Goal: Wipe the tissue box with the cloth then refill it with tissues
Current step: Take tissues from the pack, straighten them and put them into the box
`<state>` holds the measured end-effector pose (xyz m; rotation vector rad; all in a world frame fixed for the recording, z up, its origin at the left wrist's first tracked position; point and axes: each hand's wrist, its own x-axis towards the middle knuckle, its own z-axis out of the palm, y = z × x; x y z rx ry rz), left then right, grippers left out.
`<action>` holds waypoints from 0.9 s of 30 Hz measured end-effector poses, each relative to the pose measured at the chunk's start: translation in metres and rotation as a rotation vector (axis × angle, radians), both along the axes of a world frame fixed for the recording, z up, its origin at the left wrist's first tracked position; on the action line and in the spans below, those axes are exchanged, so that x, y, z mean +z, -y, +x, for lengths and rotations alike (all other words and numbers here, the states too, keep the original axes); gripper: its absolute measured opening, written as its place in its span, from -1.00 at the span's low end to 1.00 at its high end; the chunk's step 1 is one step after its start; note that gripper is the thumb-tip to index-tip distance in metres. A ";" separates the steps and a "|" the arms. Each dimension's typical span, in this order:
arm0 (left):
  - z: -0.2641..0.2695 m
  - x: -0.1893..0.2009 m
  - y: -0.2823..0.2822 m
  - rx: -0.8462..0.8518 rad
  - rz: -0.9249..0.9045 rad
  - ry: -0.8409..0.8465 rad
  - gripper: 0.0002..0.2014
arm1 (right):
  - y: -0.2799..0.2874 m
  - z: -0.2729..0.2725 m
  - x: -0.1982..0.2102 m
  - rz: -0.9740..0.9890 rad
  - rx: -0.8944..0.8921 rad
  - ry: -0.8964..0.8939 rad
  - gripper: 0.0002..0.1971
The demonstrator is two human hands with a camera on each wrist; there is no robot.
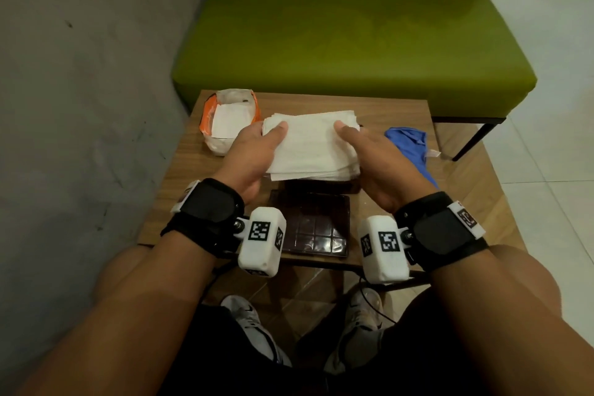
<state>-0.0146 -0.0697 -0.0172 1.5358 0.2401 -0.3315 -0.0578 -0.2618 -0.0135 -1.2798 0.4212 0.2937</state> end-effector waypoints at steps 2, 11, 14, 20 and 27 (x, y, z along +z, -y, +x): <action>0.000 0.001 0.005 -0.019 0.090 0.030 -0.68 | -0.004 0.003 0.002 -0.031 -0.022 -0.022 -0.54; 0.003 0.003 0.009 -0.073 0.151 0.072 -0.61 | 0.000 0.003 0.002 -0.021 -0.075 -0.014 -0.63; 0.003 0.003 0.009 -0.095 0.168 0.075 -0.61 | 0.003 0.000 0.002 0.014 -0.047 0.018 -0.71; -0.001 0.012 0.010 0.034 0.309 0.149 -0.60 | 0.005 0.012 0.003 -0.513 -0.286 0.205 -0.64; -0.018 0.034 0.026 -0.208 -0.247 -0.004 -0.40 | -0.032 -0.004 0.015 -0.923 0.071 0.551 -0.38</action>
